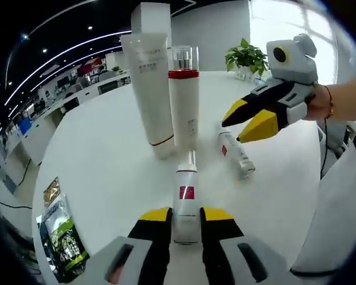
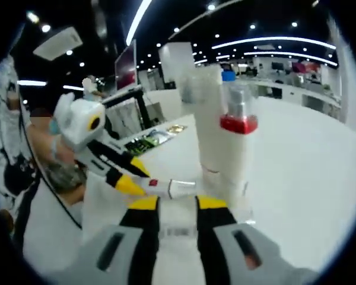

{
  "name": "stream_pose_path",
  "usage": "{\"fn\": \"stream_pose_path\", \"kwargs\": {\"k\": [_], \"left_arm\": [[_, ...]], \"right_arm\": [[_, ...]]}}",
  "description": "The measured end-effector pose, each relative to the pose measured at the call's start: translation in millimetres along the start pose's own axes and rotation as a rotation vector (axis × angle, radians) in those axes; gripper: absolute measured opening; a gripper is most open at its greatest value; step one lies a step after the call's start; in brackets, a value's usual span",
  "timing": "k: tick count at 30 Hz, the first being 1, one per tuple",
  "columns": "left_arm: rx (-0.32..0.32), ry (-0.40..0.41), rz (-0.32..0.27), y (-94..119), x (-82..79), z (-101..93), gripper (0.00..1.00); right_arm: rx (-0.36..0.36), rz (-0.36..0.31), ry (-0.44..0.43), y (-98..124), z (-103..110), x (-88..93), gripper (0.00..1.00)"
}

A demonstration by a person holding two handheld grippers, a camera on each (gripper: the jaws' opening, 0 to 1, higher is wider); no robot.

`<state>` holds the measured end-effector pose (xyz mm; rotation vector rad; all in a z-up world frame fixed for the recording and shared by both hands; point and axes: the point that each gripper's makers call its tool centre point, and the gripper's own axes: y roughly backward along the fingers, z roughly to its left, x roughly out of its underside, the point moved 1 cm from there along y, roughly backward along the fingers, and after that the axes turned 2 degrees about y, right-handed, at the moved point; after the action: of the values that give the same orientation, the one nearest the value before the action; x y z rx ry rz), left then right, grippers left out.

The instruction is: Arrange the skincare products in the storage area until every visible bottle or jar stands upright without overlapping.

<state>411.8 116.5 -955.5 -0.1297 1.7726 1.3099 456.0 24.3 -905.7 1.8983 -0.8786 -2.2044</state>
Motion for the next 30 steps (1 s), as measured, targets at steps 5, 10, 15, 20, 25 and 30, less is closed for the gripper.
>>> {"fn": "stream_pose_path", "kwargs": {"k": [5,10,15,20,25,30], "left_arm": [[0.082,-0.093,0.026,13.6,14.8,-6.0,0.18],[0.120,-0.156,0.075,24.4,31.9,-10.3,0.18],[0.173,-0.208,0.100,34.7,44.2,-16.9,0.18],[0.197,-0.212,0.086,38.9,49.5,-21.3,0.18],[0.213,-0.231,0.071,40.4,51.1,-24.9,0.18],[0.218,-0.239,0.062,40.4,51.3,-26.3,0.18]], "right_arm": [[-0.106,0.090,0.179,-17.7,20.1,0.7,0.27],[-0.245,0.179,0.353,-35.1,49.5,7.6,0.32],[-0.364,0.269,0.416,-44.0,69.0,24.5,0.32],[-0.429,0.379,0.519,-44.9,78.2,45.1,0.31],[-0.435,0.405,0.530,-47.6,78.4,50.6,0.24],[-0.431,0.419,0.506,-48.2,78.9,50.5,0.19]]}}
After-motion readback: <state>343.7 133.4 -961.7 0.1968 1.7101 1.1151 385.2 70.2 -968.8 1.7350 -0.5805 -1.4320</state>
